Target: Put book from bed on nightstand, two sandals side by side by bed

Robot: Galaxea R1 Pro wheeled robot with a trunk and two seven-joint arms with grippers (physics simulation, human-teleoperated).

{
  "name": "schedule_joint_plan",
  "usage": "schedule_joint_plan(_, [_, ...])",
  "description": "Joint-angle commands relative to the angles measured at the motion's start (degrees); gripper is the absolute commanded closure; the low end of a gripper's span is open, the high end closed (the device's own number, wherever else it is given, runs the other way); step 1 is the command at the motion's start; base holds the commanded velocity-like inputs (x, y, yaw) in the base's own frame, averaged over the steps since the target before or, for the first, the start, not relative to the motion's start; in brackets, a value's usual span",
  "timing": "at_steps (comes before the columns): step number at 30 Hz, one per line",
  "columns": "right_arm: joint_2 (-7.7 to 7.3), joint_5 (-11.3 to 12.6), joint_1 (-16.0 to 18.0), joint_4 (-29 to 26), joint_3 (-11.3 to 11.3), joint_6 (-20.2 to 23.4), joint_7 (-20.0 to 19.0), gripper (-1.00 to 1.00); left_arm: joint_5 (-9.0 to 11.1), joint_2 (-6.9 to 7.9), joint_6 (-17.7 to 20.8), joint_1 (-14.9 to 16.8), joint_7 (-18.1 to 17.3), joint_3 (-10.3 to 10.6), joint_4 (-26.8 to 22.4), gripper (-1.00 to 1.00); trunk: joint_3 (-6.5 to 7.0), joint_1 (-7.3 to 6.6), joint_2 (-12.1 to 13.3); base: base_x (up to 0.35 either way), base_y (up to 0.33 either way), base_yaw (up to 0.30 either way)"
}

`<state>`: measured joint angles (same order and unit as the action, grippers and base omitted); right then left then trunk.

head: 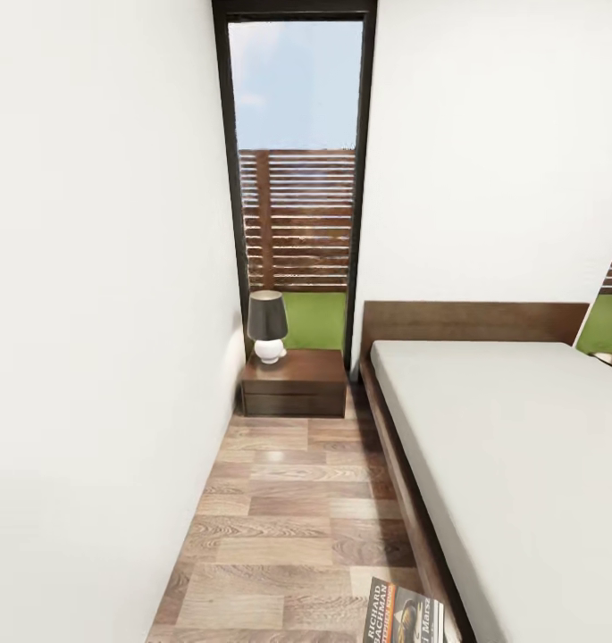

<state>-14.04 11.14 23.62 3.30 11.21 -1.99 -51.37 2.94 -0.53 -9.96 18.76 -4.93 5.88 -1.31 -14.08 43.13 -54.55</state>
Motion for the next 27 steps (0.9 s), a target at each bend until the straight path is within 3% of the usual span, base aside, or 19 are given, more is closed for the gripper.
schedule_joint_plan(1, [-0.02, 0.4, 0.1, 0.3, 0.0, -0.2, -0.2, 1.00, 0.3, 0.00, -0.2, 0.1, -0.1, 0.4, 0.1, -1.00, -0.09, 0.01, -0.1, 0.000, 0.000, 0.000])
schedule_joint_plan(8, [-0.02, 0.3, 0.1, 0.3, 0.0, -0.2, -0.2, 1.00, 0.4, 0.00, -0.2, 0.1, -0.1, 0.4, 0.0, -1.00, -0.11, 0.01, -0.1, 0.065, 0.000, 0.000])
schedule_joint_plan(27, [-0.02, 0.3, 0.1, 0.3, 0.0, -0.2, -0.2, 1.00, 0.4, 0.00, -0.2, 0.1, 0.0, 0.4, 0.0, -1.00, -0.11, 0.01, -0.1, 0.320, 0.000, 0.000])
